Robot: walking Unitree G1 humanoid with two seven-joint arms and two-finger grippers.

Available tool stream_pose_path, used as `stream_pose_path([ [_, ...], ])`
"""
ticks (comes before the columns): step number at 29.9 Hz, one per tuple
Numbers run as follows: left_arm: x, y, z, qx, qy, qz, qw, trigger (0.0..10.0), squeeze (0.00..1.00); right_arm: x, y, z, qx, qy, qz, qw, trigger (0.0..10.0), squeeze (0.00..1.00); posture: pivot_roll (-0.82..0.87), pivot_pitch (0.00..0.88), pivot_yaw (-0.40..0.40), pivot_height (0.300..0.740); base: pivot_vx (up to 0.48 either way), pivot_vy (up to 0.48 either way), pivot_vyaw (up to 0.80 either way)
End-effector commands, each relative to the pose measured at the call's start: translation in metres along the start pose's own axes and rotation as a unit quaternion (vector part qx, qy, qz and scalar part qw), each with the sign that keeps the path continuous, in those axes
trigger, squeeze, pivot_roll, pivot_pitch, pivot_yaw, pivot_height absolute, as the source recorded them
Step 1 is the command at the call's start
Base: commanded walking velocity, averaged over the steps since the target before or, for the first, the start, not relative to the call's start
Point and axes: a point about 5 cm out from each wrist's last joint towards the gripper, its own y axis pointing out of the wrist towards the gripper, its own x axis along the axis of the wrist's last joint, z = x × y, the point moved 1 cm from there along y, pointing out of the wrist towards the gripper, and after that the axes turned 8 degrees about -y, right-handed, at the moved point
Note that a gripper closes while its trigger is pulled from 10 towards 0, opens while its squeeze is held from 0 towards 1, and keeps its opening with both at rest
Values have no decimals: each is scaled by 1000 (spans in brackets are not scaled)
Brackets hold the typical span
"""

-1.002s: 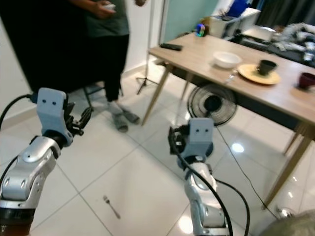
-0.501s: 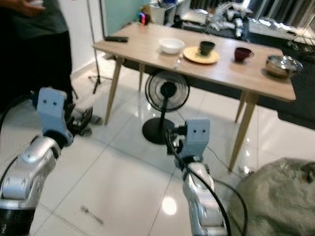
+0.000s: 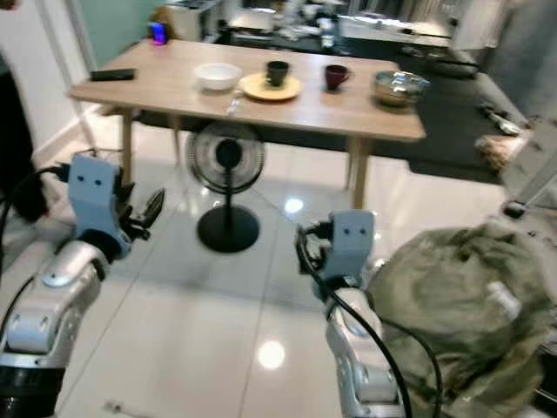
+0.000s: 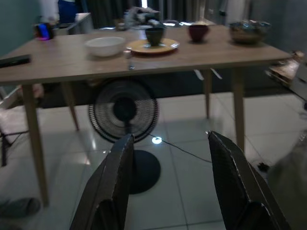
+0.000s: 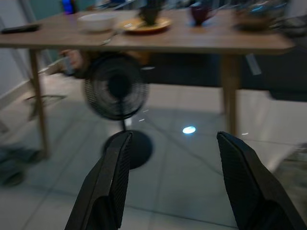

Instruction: Setting the table

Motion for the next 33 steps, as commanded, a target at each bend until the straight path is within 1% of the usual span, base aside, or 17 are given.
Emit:
stream_pose_path([
  [1,-4,-1,5,9,3,10,1000,10000,0,-4,-1,3,3,4,8,1000,10000,0,-62,0,57,740,0,0,-800],
  [11,-3,-1,5,11,5,7,1000,10000,0,-2,0,2,-3,13,5,1000,10000,0,-59,0,57,740,0,0,-800],
  [13,0,0,4,9,14,-8,1000,10000,0,0,1,1,-5,19,0,1000,10000,0,-58,0,57,740,0,0,-800],
  [14,0,0,4,9,14,-8,1000,10000,0,0,1,1,-5,19,0,1000,10000,0,-58,0,57,740,0,0,-800],
  [15,0,1,3,10,24,-10,1000,10000,0,3,3,3,0,18,-8,1000,10000,0,-58,0,57,740,480,0,0],
  [19,-1,2,2,13,22,-8,1000,10000,0,7,4,7,8,17,-17,1000,10000,0,-57,0,55,740,480,0,0],
  [33,-1,3,3,16,21,-11,1000,10000,0,6,4,6,8,17,-18,1000,10000,0,-56,0,55,740,480,0,0],
])
